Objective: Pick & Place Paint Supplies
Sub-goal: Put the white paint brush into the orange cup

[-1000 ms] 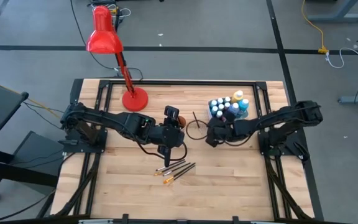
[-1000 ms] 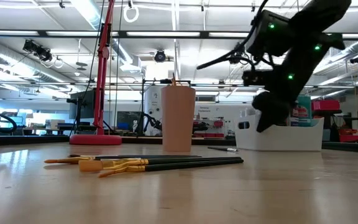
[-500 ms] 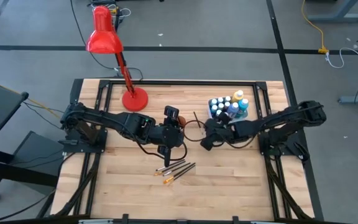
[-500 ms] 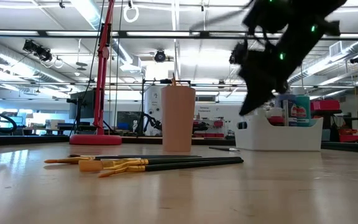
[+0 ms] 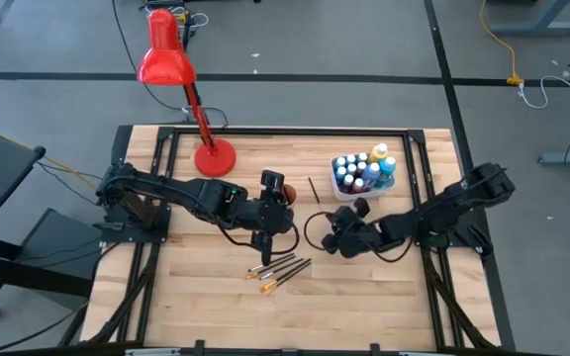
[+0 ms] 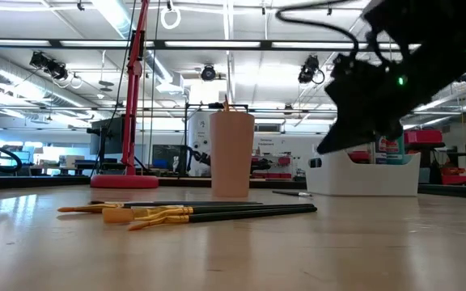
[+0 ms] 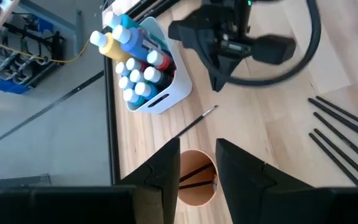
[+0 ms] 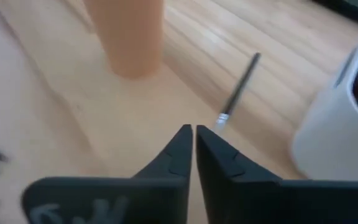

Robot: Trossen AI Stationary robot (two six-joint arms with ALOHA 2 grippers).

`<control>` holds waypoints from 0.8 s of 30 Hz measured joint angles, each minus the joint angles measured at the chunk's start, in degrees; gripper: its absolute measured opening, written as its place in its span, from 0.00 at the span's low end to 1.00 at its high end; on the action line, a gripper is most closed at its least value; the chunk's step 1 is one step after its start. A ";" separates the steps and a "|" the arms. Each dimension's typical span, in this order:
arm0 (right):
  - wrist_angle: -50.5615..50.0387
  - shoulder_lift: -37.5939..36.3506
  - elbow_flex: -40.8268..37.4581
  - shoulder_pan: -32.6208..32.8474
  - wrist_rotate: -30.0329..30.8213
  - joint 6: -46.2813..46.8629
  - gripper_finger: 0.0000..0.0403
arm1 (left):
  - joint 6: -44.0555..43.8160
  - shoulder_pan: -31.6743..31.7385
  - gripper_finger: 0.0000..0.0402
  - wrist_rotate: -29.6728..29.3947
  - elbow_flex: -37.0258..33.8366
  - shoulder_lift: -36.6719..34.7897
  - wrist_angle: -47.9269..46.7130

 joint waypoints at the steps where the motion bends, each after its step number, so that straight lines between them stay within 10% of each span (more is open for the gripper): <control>1: 1.12 0.76 -0.58 -0.37 0.51 -0.75 0.08 | -0.15 0.02 0.28 0.00 0.00 0.00 0.06; 13: 14.34 8.03 -3.20 -3.32 0.24 -6.35 0.42 | 1.75 0.12 0.28 -0.15 0.00 0.00 -0.13; 24: 23.53 18.41 -3.22 -5.89 1.28 -7.10 0.39 | 2.02 1.83 0.28 -1.06 0.00 0.00 -0.06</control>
